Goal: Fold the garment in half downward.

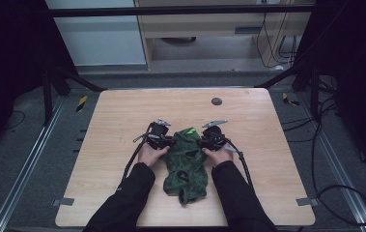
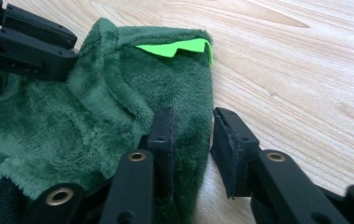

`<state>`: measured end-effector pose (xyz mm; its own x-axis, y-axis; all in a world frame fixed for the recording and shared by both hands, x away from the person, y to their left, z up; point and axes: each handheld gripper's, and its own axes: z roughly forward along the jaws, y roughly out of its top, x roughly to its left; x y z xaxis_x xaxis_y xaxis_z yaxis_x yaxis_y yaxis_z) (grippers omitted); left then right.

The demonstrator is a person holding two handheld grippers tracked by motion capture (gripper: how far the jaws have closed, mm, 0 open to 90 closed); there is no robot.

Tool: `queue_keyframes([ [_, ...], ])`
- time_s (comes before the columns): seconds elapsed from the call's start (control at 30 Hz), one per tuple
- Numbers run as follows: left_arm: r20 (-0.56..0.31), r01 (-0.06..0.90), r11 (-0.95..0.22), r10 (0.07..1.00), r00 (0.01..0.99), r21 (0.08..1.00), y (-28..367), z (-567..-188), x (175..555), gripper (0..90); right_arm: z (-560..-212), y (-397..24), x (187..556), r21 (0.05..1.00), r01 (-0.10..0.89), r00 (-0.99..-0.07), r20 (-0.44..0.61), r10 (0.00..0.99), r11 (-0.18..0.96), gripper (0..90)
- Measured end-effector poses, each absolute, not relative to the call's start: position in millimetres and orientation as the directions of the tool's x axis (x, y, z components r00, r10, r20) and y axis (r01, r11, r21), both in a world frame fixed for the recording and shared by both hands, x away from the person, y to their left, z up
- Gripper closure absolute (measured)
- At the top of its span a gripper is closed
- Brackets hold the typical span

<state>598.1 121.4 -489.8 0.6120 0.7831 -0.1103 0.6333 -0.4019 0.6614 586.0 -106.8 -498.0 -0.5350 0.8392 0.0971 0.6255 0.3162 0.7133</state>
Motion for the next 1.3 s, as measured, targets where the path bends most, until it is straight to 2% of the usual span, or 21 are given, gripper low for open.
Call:
queue_keyframes([
  [0.2,-0.099,0.637,-0.408,0.788,0.607,0.654,118,-489,597,80.7,-497,-103,585,0.7,0.635,-0.535,0.094,0.84,0.327,82.9],
  [0.33,-0.097,0.641,-0.407,0.793,0.602,0.651,116,-489,597,86.4,-497,-103,586,0.698,0.643,-0.532,0.112,0.839,0.315,87.8],
  [0.6,-0.097,0.625,-0.393,0.791,0.603,0.675,120,-481,594,88.5,-490,-105,583,0.716,0.627,-0.54,0.113,0.834,0.309,89.2],
  [1.3,-0.038,0.48,-0.392,0.743,0.669,0.785,128,-425,554,88.7,-434,-112,552,0.82,0.487,-0.63,0.092,0.771,0.3,89.3],
])
